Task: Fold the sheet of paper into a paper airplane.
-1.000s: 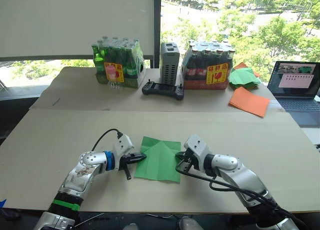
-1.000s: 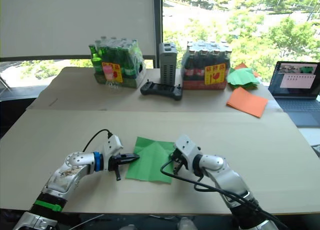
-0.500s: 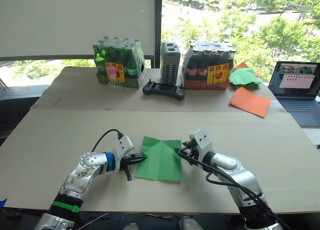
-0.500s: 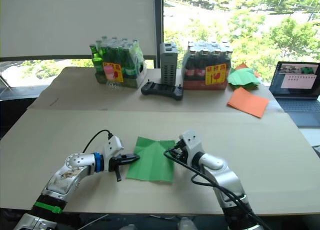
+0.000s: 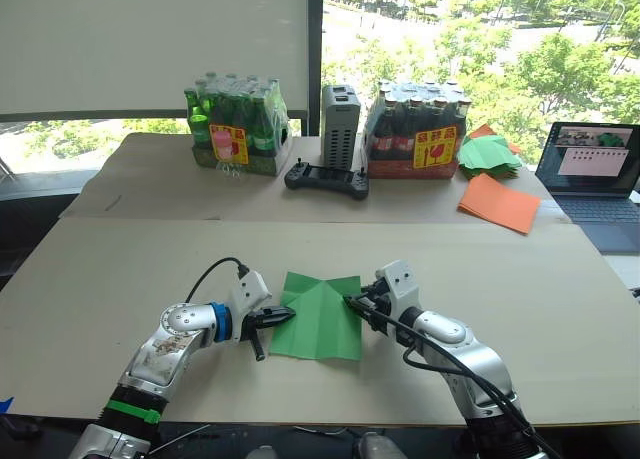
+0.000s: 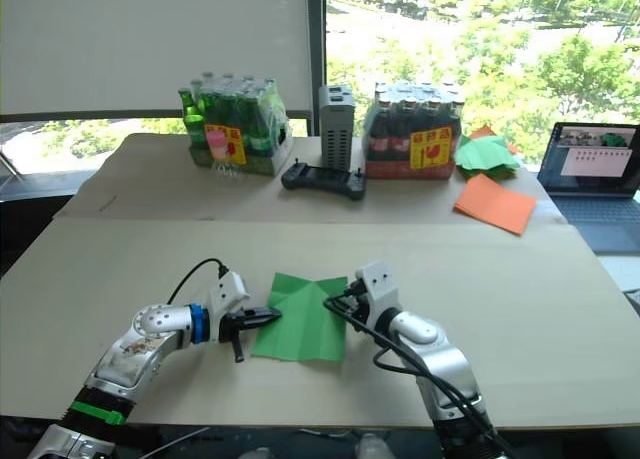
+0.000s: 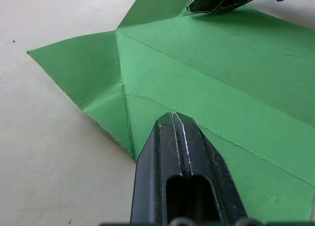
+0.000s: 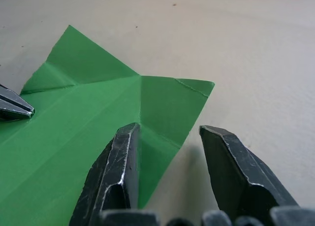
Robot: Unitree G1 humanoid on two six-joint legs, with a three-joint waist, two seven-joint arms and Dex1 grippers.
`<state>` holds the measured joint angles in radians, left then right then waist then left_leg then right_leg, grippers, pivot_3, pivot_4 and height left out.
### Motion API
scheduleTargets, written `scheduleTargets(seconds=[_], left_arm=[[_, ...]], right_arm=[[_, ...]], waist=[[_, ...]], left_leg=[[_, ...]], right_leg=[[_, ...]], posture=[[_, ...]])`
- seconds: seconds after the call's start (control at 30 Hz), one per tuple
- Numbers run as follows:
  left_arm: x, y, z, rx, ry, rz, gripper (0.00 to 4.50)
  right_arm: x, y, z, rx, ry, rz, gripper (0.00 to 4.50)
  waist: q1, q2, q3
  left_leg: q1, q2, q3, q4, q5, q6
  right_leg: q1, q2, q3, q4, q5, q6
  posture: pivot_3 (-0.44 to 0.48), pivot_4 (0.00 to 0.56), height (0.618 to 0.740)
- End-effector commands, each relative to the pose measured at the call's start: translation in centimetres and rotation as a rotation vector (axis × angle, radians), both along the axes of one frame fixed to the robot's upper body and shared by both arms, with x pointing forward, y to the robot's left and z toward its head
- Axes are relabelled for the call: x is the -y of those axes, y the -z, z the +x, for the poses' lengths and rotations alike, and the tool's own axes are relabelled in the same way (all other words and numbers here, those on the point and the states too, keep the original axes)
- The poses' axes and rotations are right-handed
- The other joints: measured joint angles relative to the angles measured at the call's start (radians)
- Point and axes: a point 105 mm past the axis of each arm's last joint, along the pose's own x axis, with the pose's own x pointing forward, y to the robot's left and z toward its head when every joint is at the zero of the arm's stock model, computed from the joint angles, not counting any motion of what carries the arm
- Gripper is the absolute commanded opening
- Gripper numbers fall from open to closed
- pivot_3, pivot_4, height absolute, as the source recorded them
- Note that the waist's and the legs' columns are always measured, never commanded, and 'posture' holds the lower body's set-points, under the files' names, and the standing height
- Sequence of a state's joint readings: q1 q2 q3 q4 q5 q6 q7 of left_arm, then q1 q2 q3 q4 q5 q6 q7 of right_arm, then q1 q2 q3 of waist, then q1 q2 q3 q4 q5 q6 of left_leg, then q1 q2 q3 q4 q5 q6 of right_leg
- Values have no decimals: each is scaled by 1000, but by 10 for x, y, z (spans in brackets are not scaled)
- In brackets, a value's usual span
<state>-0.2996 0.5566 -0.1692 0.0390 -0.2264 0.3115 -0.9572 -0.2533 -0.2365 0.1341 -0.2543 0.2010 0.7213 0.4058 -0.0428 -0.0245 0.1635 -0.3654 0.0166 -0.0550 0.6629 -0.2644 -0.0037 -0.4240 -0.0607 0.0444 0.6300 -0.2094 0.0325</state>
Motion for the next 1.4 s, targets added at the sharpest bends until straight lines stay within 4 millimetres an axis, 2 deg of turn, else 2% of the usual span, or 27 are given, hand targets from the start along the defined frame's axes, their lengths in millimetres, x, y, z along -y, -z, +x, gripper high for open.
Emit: scheduleTargets(seconds=[0.03,0.1,0.13,0.3,0.4,0.6,0.83,1.03,1.17,1.3,1.4], left_arm=[[2,-2,-2,2,15,10,0],[1,-3,-2,1,16,9,0],[1,-3,-2,1,17,9,0],[1,-4,-3,-2,18,7,0],[1,-6,-2,-6,18,-1,0],[0,-6,-1,-12,25,12,0],[-1,-9,1,-8,29,18,0],[5,-30,16,49,67,29,0],[18,-57,28,100,132,3,0],[27,-71,37,128,165,-9,0],[41,-78,42,145,215,2,0]], right_arm=[[-2,-17,1,73,-7,20,755],[-2,-18,1,88,-3,13,67],[-2,-19,1,100,-7,3,24],[-13,-31,-4,229,-82,-58,24],[-24,-33,-13,350,-184,-193,24],[-34,-19,-18,575,-319,-566,24],[-34,-3,-18,585,-395,-719,24],[-36,6,-20,538,-424,-732,24],[-37,7,-19,526,-433,-734,24],[-39,9,-19,522,-438,-743,24],[-40,11,-19,522,-443,-755,24]], waist=[[0,0,0],[-1,0,0],[-1,0,0],[-1,0,0],[0,0,0],[-2,0,0],[0,0,0],[2,0,0],[-1,0,0],[-4,0,0],[-4,0,0]], left_leg=[[0,0,0,0,0,0],[0,0,0,0,0,0],[0,0,0,0,0,0],[0,0,0,0,0,0],[0,0,0,0,0,0],[0,0,1,0,0,0],[0,0,0,0,0,0],[-1,0,0,0,0,0],[0,0,0,0,0,0],[0,0,0,0,0,0],[0,0,0,0,0,0]], right_leg=[[0,0,0,0,0,0],[0,0,0,0,0,0],[0,0,0,0,0,0],[0,0,0,0,0,0],[0,0,0,0,0,0],[0,0,0,0,0,0],[0,0,0,0,0,0],[0,0,0,0,0,0],[0,0,0,0,0,0],[0,1,0,0,0,0],[0,1,0,0,0,0]], posture=[[0,150,740],[0,150,740],[0,150,740],[0,150,740],[0,150,740],[0,150,740],[0,150,740],[0,150,740],[0,150,740],[0,150,740],[0,150,740]])
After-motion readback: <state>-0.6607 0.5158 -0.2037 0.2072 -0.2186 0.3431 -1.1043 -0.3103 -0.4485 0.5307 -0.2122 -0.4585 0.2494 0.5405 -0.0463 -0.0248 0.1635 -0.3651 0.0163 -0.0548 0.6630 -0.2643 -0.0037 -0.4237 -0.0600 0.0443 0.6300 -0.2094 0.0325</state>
